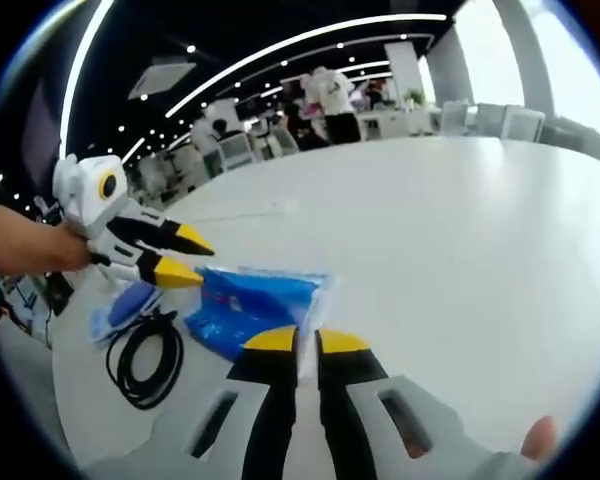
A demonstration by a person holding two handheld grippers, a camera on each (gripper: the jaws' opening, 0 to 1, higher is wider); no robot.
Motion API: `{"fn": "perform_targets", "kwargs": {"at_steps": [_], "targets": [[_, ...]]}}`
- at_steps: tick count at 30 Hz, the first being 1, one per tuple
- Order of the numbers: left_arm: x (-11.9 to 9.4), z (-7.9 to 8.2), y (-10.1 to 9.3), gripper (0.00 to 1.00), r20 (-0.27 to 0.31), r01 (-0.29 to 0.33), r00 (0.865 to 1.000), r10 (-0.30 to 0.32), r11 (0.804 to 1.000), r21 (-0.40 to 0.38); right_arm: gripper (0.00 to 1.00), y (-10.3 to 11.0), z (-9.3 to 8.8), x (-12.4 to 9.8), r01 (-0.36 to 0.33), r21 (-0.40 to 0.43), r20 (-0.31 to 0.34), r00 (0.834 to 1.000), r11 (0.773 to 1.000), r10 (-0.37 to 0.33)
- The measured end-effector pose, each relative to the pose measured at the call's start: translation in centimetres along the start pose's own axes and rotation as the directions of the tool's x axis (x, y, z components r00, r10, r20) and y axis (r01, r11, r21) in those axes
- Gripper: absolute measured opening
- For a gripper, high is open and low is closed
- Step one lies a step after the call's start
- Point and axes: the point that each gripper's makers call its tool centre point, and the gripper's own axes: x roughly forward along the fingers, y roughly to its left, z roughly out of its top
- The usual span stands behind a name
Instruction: Arrange the tabletop items into an orderly group along one side of the table until the central work area is clear of visible clutter.
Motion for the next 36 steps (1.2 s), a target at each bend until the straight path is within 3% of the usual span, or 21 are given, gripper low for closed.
{"fn": "perform_targets", "kwargs": {"at_steps": [14, 22, 30, 36], "targets": [[-1.0, 0.8, -0.1, 0.23, 0.019, -0.008, 1.000, 0.008, 1.000, -0.006, 0.08, 0.6, 1.3, -0.8, 0.003, -0.015, 0.028, 1.000, 1.000, -0.003], [-2.6, 2.7, 0.1, 0.26, 0.093, -0.012, 0.996, 0.016, 0.999, -0.048, 0.13, 1.9, 3.0, -1.3, 0.000, -0.032, 0.064, 0.998, 0.999, 0.002], [-5.6, 3.9, 0.4, 0.26, 0.163, -0.016, 0.986, 0.028, 0.997, -0.077, 0.13, 3.4, 4.3, -1.9, -0.009, -0.058, 0.091, 0.996, 0.998, 0.014], [-9.0, 3.7, 0.7, 0.26, 0.214, -0.038, 0.974, 0.069, 0.989, -0.142, 0.14, 4.8, 5.2, -2.5, -0.021, -0.076, 0.107, 0.994, 0.997, 0.029]]}}
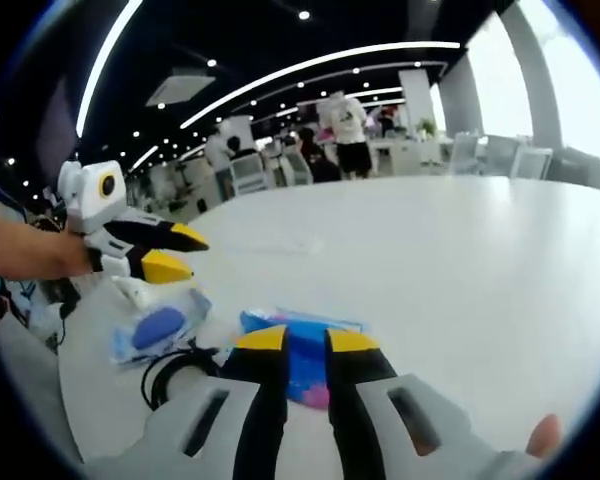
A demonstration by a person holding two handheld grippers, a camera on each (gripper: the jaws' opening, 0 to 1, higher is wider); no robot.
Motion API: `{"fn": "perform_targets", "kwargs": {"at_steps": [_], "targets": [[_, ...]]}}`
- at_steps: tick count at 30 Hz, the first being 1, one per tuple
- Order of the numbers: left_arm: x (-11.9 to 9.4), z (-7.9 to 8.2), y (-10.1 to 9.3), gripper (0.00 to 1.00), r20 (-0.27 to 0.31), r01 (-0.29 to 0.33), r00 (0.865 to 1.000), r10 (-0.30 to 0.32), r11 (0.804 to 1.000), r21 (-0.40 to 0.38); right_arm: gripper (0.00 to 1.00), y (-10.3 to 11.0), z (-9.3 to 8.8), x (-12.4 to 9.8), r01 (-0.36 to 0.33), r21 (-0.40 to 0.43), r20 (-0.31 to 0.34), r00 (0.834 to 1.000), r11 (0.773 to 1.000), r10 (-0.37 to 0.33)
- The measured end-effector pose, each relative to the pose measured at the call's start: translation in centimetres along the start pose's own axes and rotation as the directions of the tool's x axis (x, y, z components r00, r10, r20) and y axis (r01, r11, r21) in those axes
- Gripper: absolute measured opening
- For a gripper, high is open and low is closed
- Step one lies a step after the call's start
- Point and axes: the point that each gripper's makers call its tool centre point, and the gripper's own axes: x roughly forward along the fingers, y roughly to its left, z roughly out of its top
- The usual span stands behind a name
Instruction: Arrange the tabletop items into an orderly group along one side of the table until the central work area is clear of visible clutter.
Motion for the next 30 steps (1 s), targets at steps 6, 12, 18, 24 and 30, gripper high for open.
{"fn": "perform_targets", "kwargs": {"at_steps": [6, 12, 18, 24, 30], "targets": [[-3.9, -0.3, 0.4, 0.26, 0.035, -0.037, 0.999, 0.039, 0.999, -0.034, 0.14, 2.3, 1.5, -0.6, -0.019, -0.030, 0.016, 1.000, 0.999, 0.019], [-8.1, -0.7, 1.0, 0.26, 0.067, -0.094, 0.993, 0.098, 0.993, -0.070, 0.14, 5.1, 2.7, -1.1, -0.041, -0.061, 0.024, 0.999, 0.997, 0.043], [-12.1, -1.9, 0.7, 0.26, 0.073, -0.137, 0.987, 0.145, 0.986, -0.097, 0.14, 8.1, 3.2, -1.1, -0.080, -0.098, 0.019, 0.996, 0.992, 0.082], [-15.5, -4.3, -0.3, 0.26, 0.044, -0.172, 0.983, 0.177, 0.980, -0.096, 0.15, 11.0, 2.8, -0.7, -0.124, -0.127, -0.005, 0.992, 0.984, 0.124], [-17.8, -6.3, -1.2, 0.26, 0.022, -0.200, 0.979, 0.204, 0.971, -0.133, 0.15, 13.4, 2.4, 0.1, -0.164, -0.139, -0.022, 0.986, 0.977, 0.162]]}}
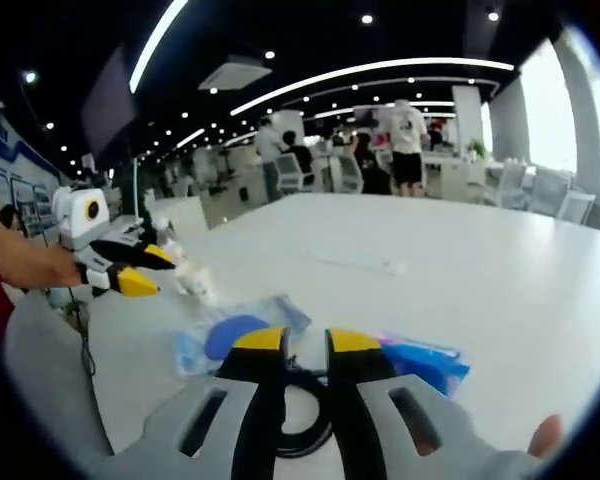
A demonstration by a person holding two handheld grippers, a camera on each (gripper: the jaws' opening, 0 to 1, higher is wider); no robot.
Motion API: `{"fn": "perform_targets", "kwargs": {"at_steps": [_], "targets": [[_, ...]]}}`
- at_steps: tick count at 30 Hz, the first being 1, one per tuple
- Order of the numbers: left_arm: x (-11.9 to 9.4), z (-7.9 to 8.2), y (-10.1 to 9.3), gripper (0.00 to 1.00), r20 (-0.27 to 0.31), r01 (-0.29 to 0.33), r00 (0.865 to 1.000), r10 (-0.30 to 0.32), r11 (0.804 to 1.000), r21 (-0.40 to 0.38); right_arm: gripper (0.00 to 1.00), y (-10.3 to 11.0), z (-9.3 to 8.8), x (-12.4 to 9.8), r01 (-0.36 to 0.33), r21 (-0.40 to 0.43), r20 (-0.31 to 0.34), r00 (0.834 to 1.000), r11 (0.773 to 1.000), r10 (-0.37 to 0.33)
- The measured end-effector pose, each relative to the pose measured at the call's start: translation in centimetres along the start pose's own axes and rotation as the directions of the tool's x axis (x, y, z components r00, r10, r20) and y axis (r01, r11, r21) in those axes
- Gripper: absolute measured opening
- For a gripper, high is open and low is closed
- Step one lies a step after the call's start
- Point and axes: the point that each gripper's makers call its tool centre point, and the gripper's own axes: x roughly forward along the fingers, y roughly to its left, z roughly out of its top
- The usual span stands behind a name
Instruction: Arrange the tabletop items into an orderly group along one side of the table until the central work area is clear of visible clutter.
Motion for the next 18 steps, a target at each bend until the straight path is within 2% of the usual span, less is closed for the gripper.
{"fn": "perform_targets", "kwargs": {"at_steps": [5, 18], "targets": [[-1.5, -2.0, -0.7, 0.26, -0.020, -0.019, 1.000, 0.018, 0.999, -0.040, 0.15, 2.0, 0.3, 1.3, -0.039, -0.030, -0.015, 0.999, 0.999, 0.038], [-3.7, -6.1, -1.4, 0.26, -0.076, -0.065, 0.996, 0.056, 0.990, -0.128, 0.15, 3.8, 1.5, 3.2, -0.089, -0.068, -0.033, 0.996, 0.994, 0.087]]}}
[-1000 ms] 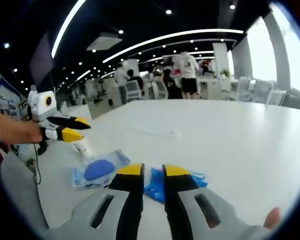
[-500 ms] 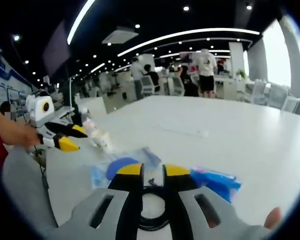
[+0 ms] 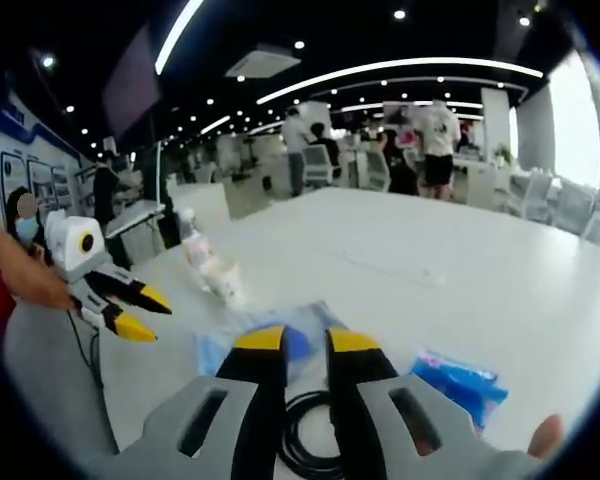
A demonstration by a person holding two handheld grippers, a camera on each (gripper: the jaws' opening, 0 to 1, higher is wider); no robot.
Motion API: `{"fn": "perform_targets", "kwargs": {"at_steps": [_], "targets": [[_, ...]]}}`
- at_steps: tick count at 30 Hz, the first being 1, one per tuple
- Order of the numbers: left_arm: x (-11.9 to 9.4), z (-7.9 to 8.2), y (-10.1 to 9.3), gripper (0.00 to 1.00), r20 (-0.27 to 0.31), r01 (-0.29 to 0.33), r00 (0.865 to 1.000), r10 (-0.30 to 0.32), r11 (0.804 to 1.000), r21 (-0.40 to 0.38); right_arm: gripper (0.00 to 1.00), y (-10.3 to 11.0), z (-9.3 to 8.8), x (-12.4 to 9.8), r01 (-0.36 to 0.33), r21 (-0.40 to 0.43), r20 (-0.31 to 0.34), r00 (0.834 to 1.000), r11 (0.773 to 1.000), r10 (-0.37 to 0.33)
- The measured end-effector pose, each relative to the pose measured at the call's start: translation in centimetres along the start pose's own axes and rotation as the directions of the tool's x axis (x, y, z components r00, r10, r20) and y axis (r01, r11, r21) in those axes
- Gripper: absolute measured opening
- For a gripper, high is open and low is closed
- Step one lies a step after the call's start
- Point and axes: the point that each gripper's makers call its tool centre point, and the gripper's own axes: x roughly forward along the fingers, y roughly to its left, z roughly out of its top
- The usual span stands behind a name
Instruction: Arrange the tabletop items into an orderly group along one side of the table until the central work area is clear of visible clutter.
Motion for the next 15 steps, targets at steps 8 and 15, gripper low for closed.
{"fn": "perform_targets", "kwargs": {"at_steps": [8, 15], "targets": [[-0.1, -1.8, 0.5, 0.25, -0.035, -0.028, 0.999, 0.026, 0.998, -0.064, 0.15, 0.1, 0.5, 1.4, -0.022, -0.022, -0.016, 1.000, 1.000, 0.022], [0.5, -2.9, 0.5, 0.25, -0.068, -0.049, 0.997, 0.041, 0.992, -0.120, 0.16, -0.4, 0.7, 3.0, -0.041, -0.034, -0.039, 0.998, 0.999, 0.039]]}}
